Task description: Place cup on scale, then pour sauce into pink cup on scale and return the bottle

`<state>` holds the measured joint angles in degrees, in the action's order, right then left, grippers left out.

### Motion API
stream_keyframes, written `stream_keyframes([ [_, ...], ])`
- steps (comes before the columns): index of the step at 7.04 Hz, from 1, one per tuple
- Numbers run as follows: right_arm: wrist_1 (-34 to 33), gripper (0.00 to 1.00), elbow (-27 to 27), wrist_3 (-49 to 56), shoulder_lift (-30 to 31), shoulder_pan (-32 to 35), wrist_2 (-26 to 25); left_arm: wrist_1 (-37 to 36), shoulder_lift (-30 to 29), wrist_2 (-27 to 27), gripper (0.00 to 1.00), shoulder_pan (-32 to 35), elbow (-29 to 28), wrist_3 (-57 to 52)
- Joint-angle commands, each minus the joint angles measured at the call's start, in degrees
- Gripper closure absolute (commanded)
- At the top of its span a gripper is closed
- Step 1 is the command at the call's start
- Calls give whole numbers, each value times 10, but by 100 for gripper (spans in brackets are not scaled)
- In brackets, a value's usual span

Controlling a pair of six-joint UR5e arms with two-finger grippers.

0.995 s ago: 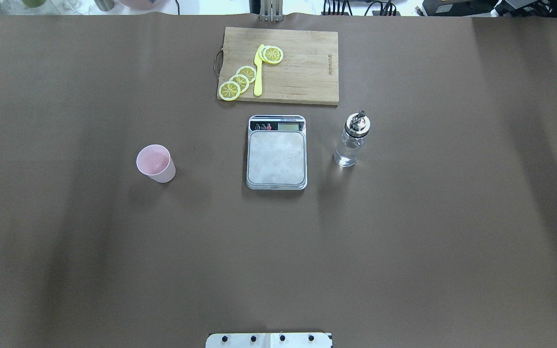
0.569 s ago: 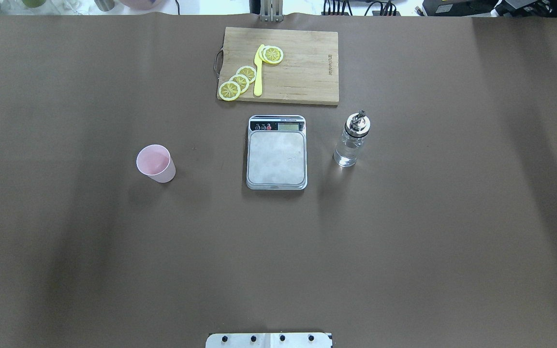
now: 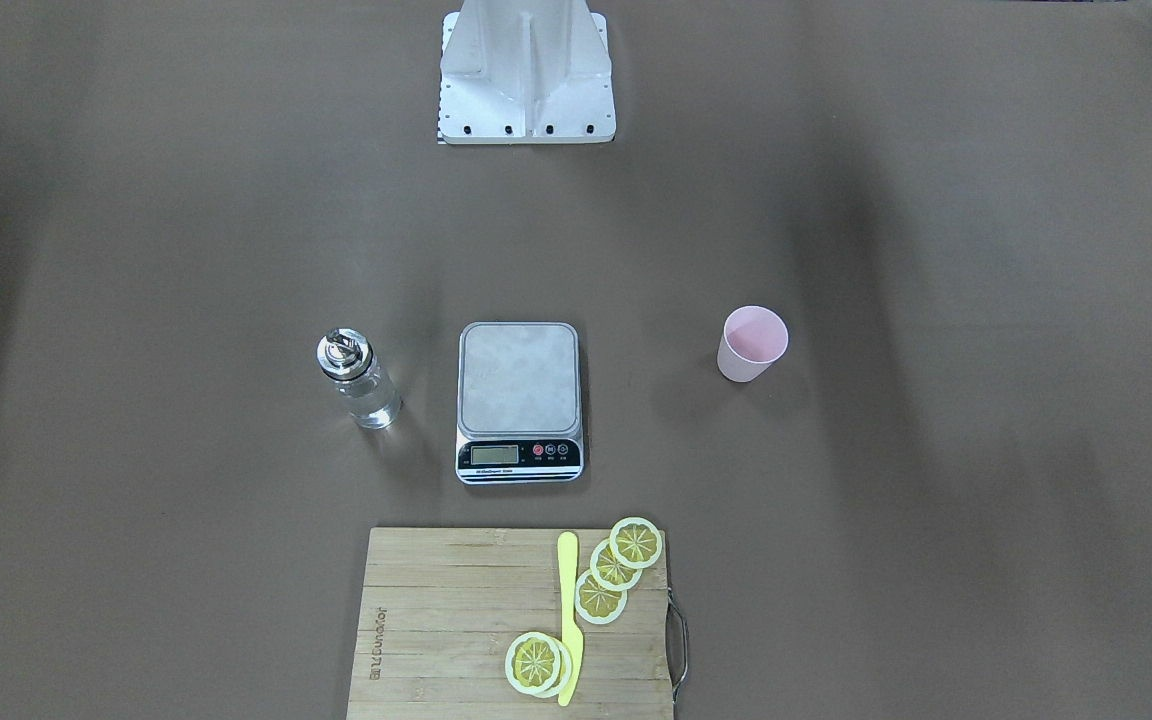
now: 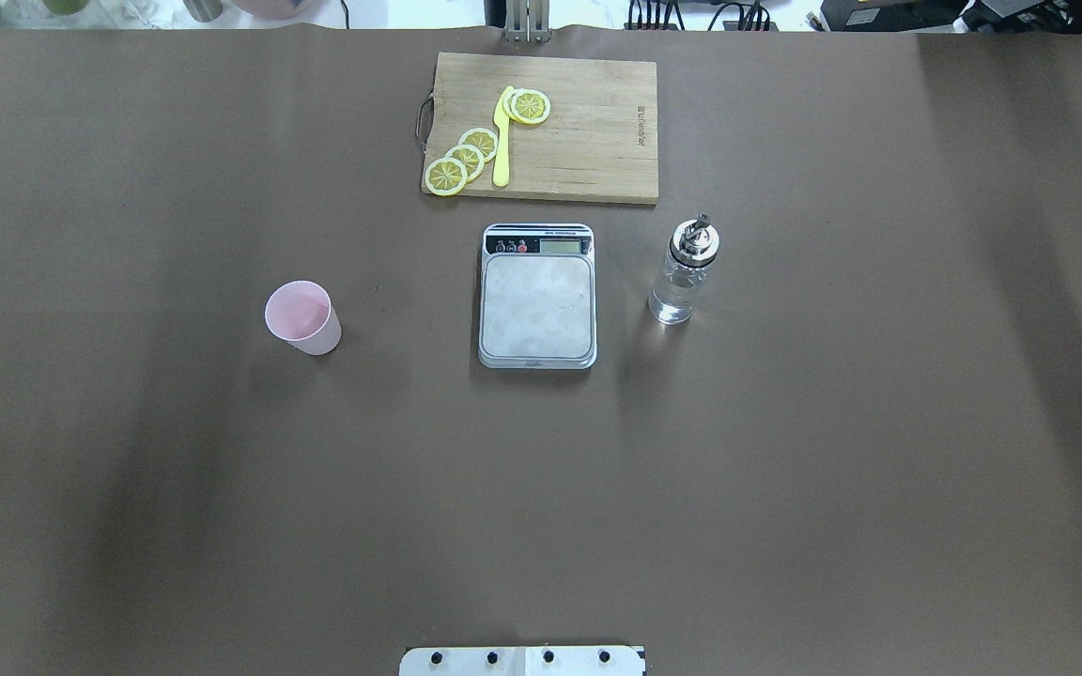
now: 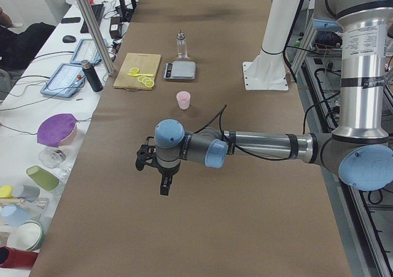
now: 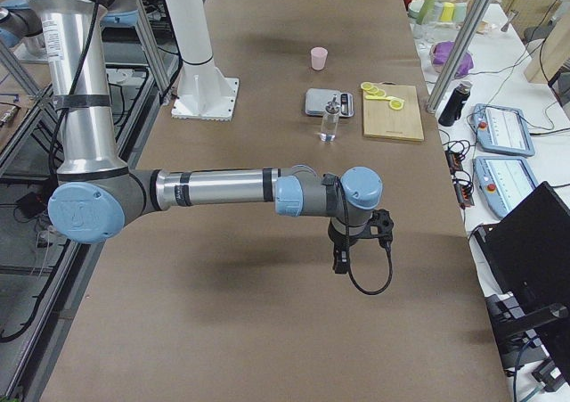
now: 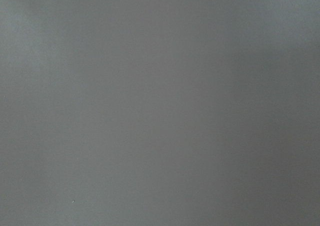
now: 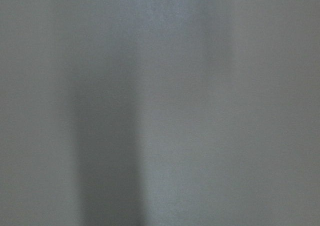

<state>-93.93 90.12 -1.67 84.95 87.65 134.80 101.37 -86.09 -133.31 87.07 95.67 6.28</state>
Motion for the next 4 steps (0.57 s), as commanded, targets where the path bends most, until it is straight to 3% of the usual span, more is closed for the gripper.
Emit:
stream_keyframes([
  [1, 1, 0, 0, 0, 0, 0, -1, 1, 0, 0, 1, -1, -1, 0],
  [4, 1, 0, 2, 0, 0, 0, -1, -11, -26, -5, 1, -1, 11, 17],
])
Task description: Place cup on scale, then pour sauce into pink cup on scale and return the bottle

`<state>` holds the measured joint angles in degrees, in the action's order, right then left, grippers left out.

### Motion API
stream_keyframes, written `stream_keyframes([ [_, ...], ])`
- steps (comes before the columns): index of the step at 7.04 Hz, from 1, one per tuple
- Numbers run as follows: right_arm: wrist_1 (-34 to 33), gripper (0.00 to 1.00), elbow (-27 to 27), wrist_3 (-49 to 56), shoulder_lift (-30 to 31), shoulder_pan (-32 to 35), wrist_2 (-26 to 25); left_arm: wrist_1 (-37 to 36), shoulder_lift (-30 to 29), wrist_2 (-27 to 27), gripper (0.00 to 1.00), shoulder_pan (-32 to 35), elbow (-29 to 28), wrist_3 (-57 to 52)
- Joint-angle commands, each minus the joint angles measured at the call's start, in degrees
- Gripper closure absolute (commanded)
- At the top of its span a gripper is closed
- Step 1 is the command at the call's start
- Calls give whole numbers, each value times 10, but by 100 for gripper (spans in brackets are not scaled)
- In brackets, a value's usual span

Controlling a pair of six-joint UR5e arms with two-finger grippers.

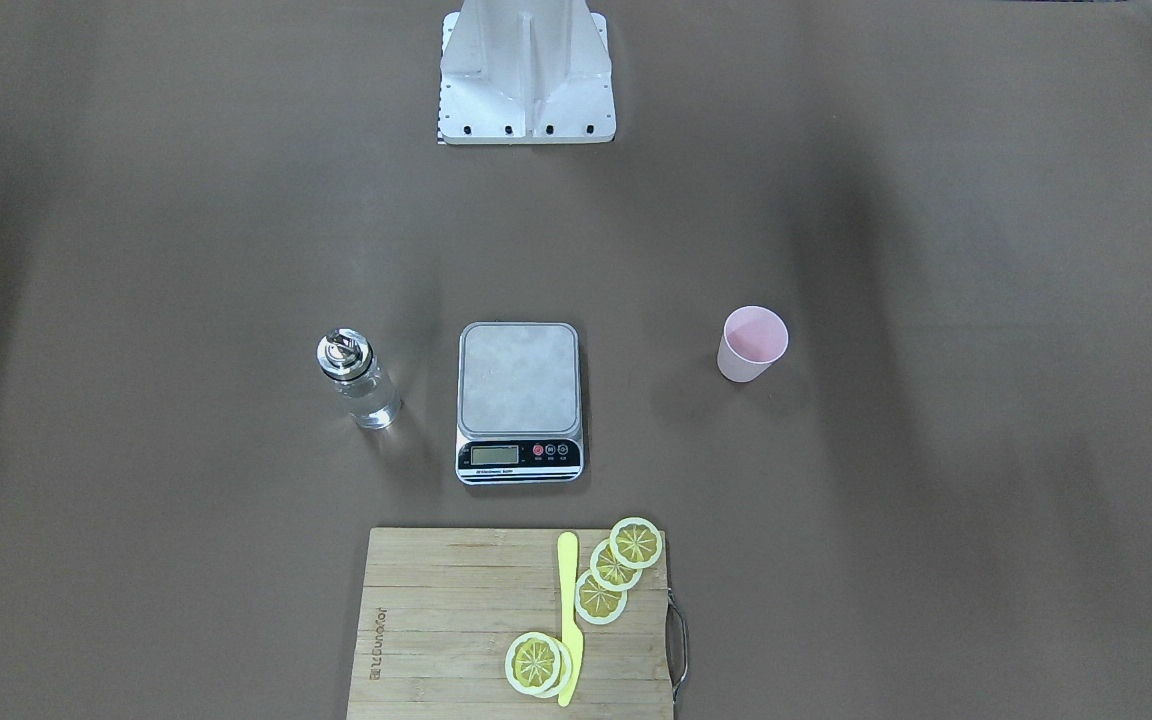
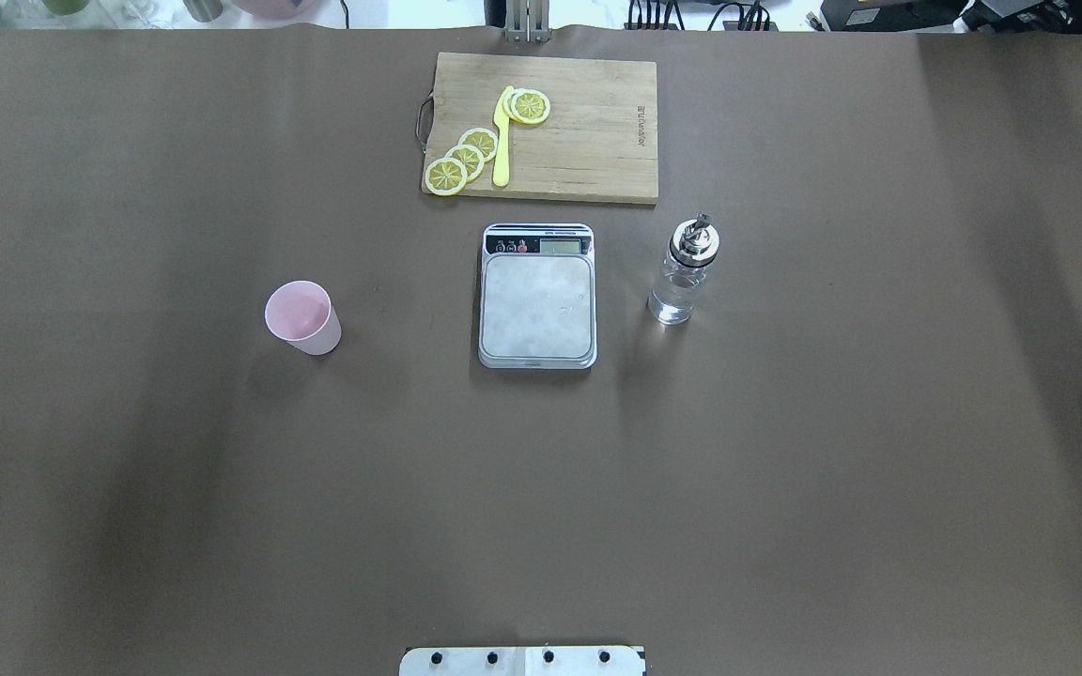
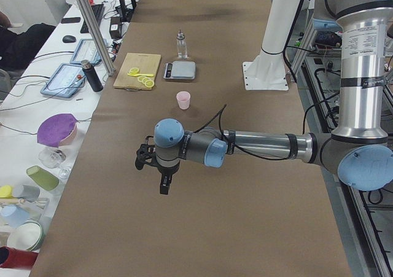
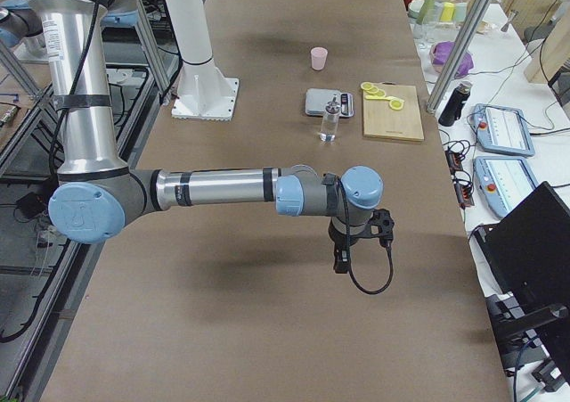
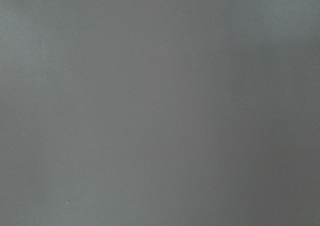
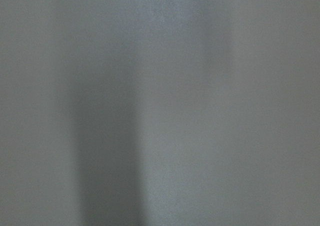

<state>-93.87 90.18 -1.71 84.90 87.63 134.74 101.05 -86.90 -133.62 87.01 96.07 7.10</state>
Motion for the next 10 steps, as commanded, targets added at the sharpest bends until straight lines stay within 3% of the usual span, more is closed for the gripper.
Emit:
stream_keyframes([
  [1, 0, 0, 6, 0, 1, 0, 0, -26, -50, -1, 1, -17, 32, 75],
  [3, 0, 0, 12, 1, 1, -2, 2, -60, -134, 1, 1, -144, 107, 317],
  [4, 0, 0, 13, 2, 0, -2, 1, -86, -203, 5, 2, -215, 109, 437],
  [5, -1, 0, 17, 2, 0, -3, 3, -114, -255, 46, 2, -276, 105, 515],
  [7, 0, 0, 20, 1, 0, -4, 4, -112, -261, 119, 2, -349, 95, 554],
  [10, -1, 0, 24, 0, 1, -5, 7, -60, -264, 160, 3, -423, 51, 606],
])
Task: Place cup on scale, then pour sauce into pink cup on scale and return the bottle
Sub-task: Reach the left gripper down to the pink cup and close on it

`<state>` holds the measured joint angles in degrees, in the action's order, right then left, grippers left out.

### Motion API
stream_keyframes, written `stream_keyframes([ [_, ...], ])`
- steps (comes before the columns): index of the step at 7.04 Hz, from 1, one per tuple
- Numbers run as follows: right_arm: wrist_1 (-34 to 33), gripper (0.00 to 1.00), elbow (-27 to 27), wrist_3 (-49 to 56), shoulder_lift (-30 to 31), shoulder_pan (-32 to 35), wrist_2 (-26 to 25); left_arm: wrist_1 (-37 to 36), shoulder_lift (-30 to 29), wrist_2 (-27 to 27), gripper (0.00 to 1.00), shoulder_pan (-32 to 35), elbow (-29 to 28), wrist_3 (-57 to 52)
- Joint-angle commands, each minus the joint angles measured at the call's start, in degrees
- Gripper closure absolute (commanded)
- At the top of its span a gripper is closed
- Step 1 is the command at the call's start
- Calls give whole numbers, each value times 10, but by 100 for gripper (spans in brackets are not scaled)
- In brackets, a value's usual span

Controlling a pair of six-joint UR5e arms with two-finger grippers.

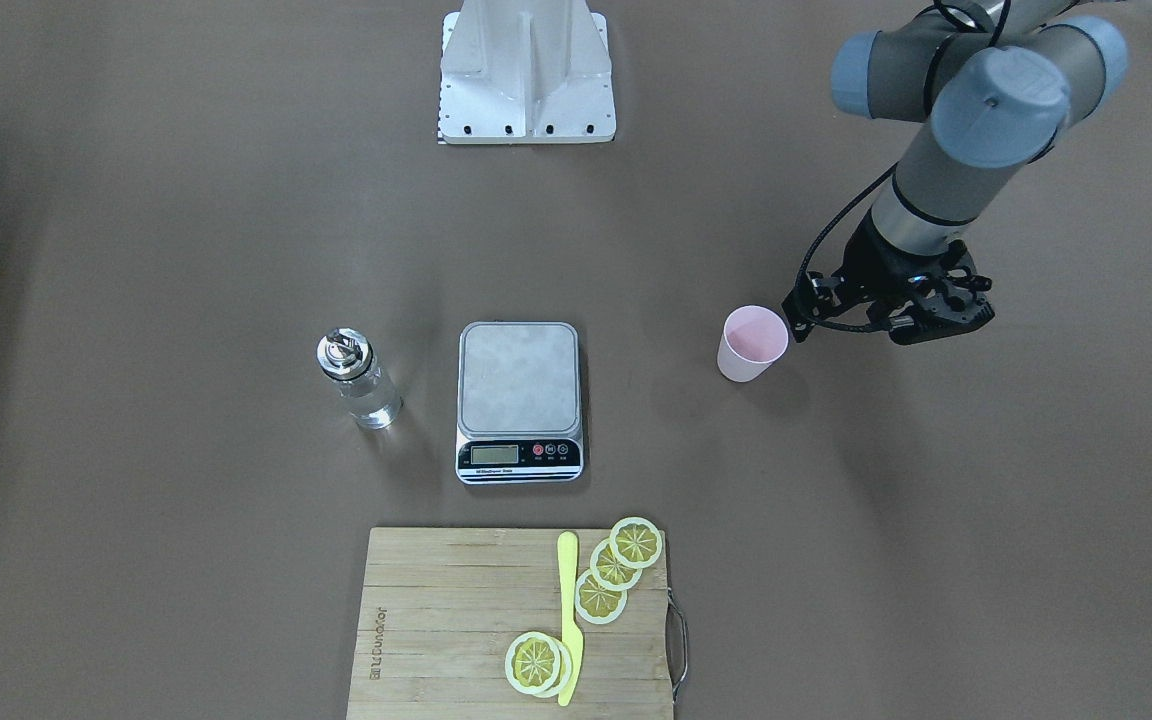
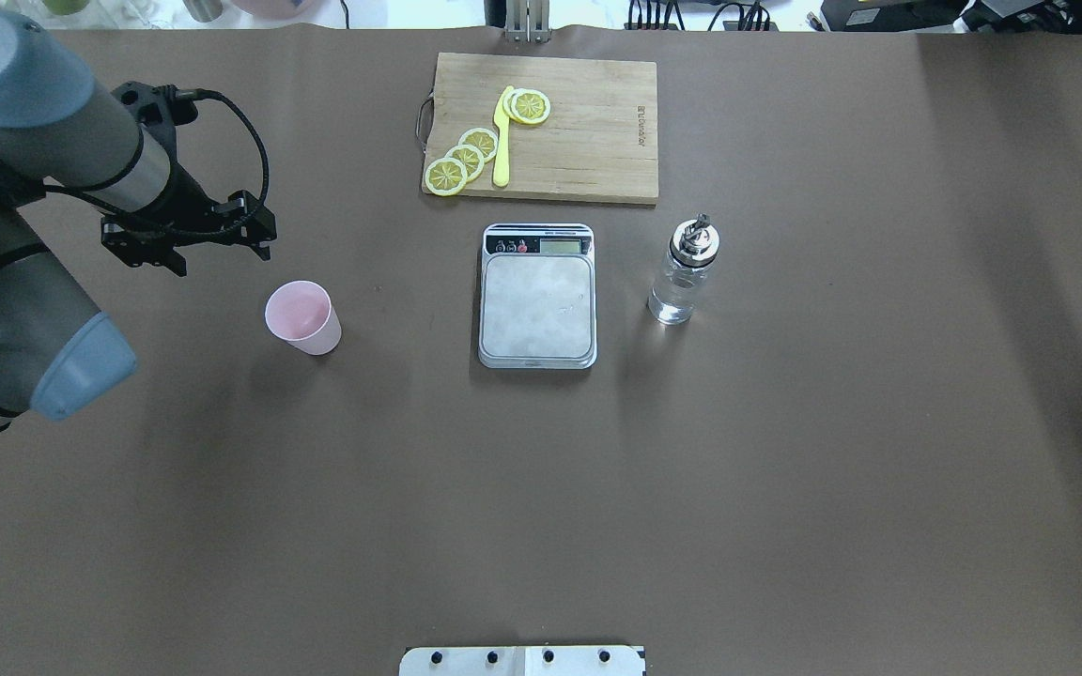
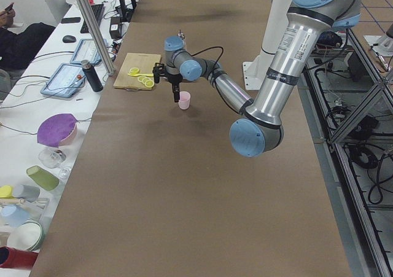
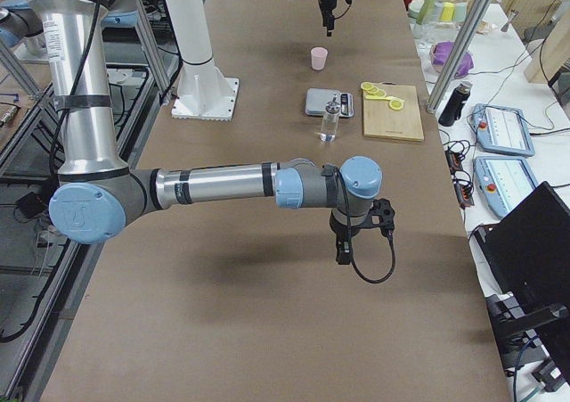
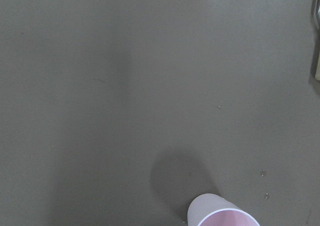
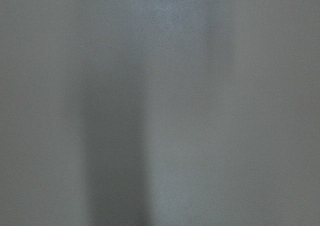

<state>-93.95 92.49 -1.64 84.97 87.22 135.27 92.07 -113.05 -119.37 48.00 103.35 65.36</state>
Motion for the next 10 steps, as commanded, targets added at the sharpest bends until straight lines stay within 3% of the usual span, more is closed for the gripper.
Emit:
stream_keyframes([
  [1, 0, 0, 1, 0, -1, -1, 2, 52, -2, 18, 4, -34, -39, 22],
  [3, 0, 0, 1, 0, -1, -3, 3, 57, 1, 17, 5, -36, -45, 18],
  [6, 0, 0, 1, 0, -1, -4, 3, 58, 0, 15, 28, -39, -60, 18],
  [8, 0, 0, 1, 0, -1, -5, 3, 58, -2, 12, 30, -41, -58, 20],
  [9, 0, 0, 1, 0, -1, -5, 3, 58, -2, 12, 37, -41, -57, 20],
  [10, 0, 0, 1, 0, 0, -5, 3, 57, -2, 12, 83, -41, -58, 22],
])
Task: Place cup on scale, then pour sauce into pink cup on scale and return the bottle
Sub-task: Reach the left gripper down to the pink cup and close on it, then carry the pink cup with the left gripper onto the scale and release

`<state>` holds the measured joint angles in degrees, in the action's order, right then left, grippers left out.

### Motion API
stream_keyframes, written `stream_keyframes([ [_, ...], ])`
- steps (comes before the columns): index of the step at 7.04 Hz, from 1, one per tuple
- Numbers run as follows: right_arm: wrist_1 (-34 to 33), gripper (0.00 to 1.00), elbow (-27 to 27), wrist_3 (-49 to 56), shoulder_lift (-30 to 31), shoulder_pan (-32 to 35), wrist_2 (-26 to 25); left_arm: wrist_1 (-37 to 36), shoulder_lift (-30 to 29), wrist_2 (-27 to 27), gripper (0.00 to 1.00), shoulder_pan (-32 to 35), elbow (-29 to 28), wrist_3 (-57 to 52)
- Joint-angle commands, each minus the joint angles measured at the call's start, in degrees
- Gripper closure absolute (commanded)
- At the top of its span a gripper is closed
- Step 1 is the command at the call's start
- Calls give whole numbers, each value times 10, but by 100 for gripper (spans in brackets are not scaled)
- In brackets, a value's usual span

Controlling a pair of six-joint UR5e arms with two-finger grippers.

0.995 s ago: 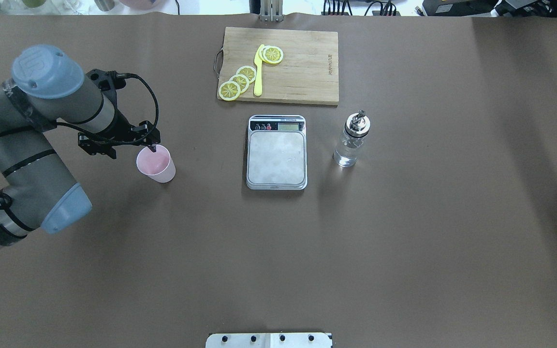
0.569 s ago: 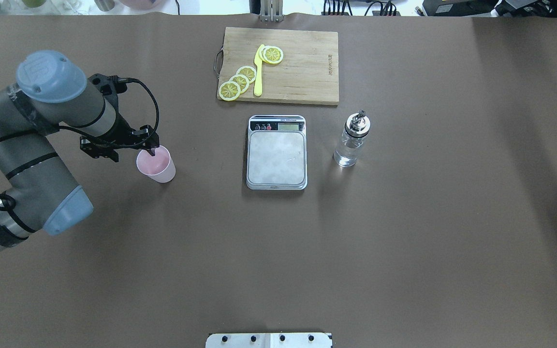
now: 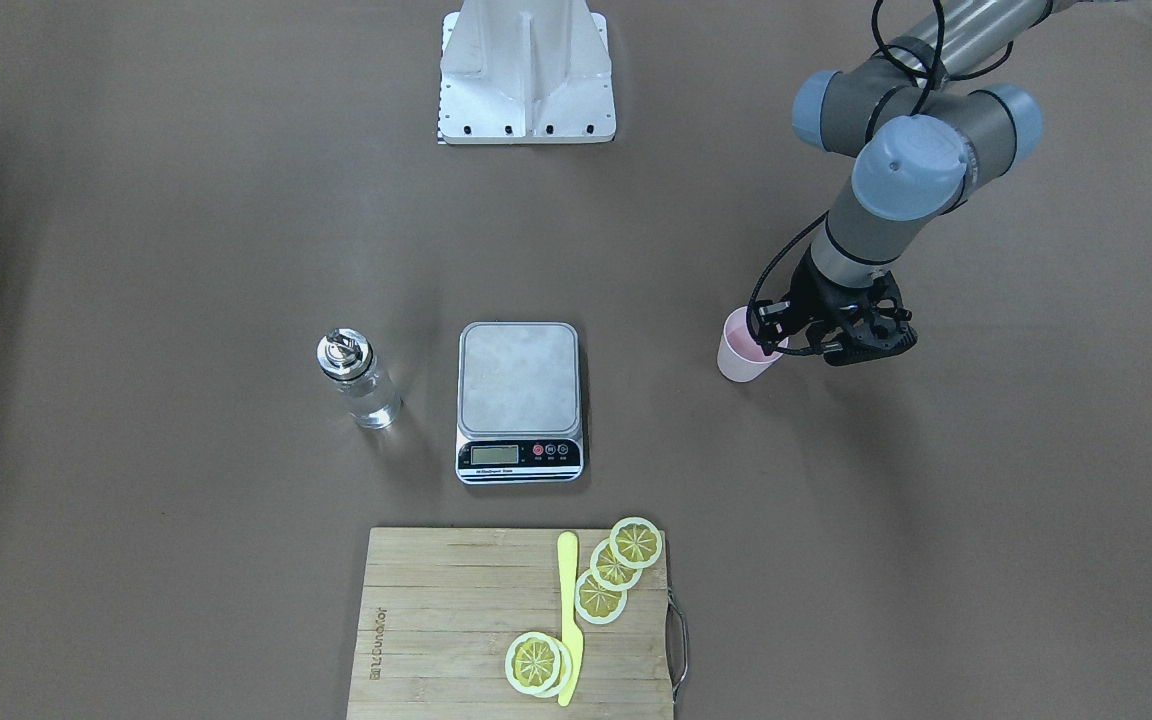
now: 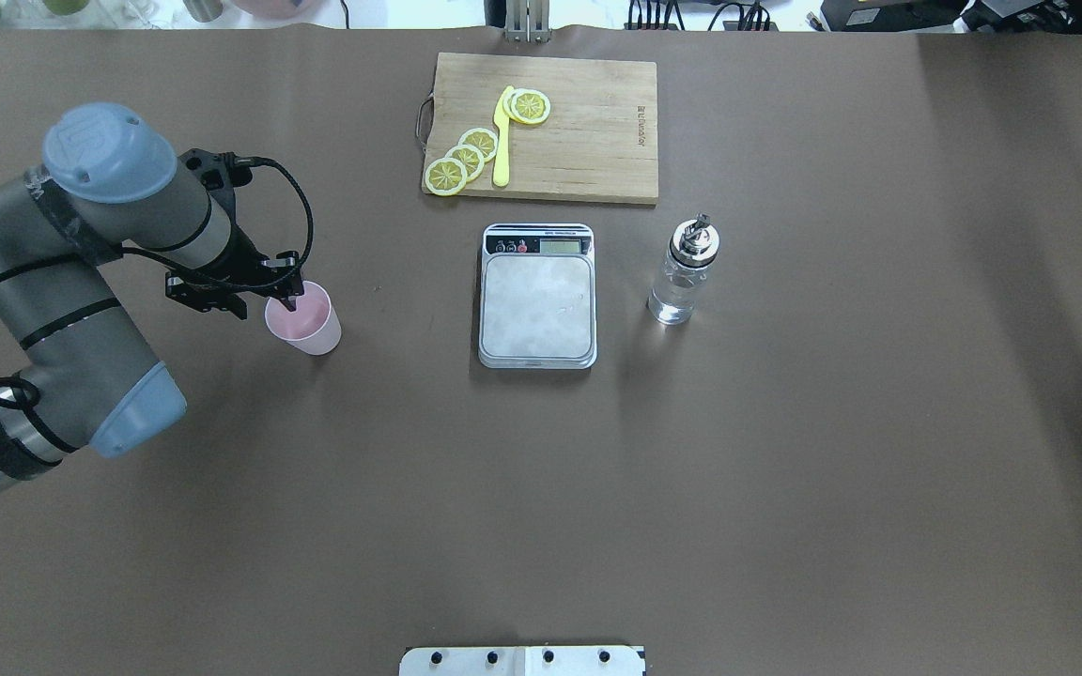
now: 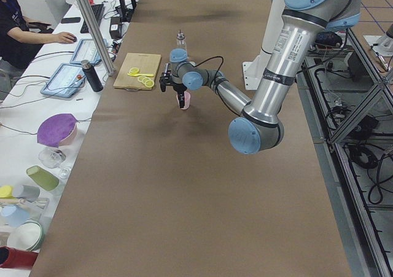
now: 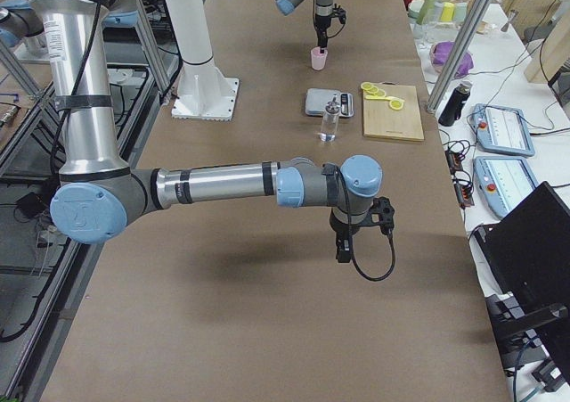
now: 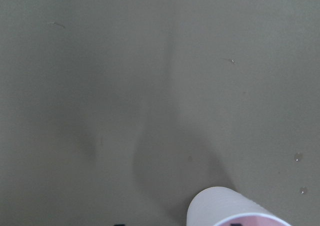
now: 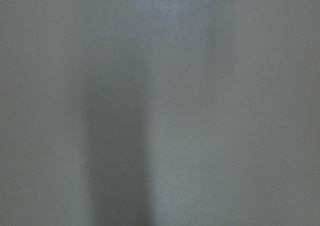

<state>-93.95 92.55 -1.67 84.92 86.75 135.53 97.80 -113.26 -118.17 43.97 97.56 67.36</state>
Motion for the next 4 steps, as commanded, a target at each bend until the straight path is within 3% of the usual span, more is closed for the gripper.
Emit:
stream_keyframes([
  [1, 0, 0, 0, 0, 1, 0, 0, -1, 0, 0, 100, -4, -3, 3],
  [2, 0, 0, 0, 0, 1, 0, 1, 0, 0, -1, 100, -5, 0, 3],
  [4, -1, 0, 6, 0, 0, 0, 11, -18, -11, -97, 100, 28, 35, 6],
])
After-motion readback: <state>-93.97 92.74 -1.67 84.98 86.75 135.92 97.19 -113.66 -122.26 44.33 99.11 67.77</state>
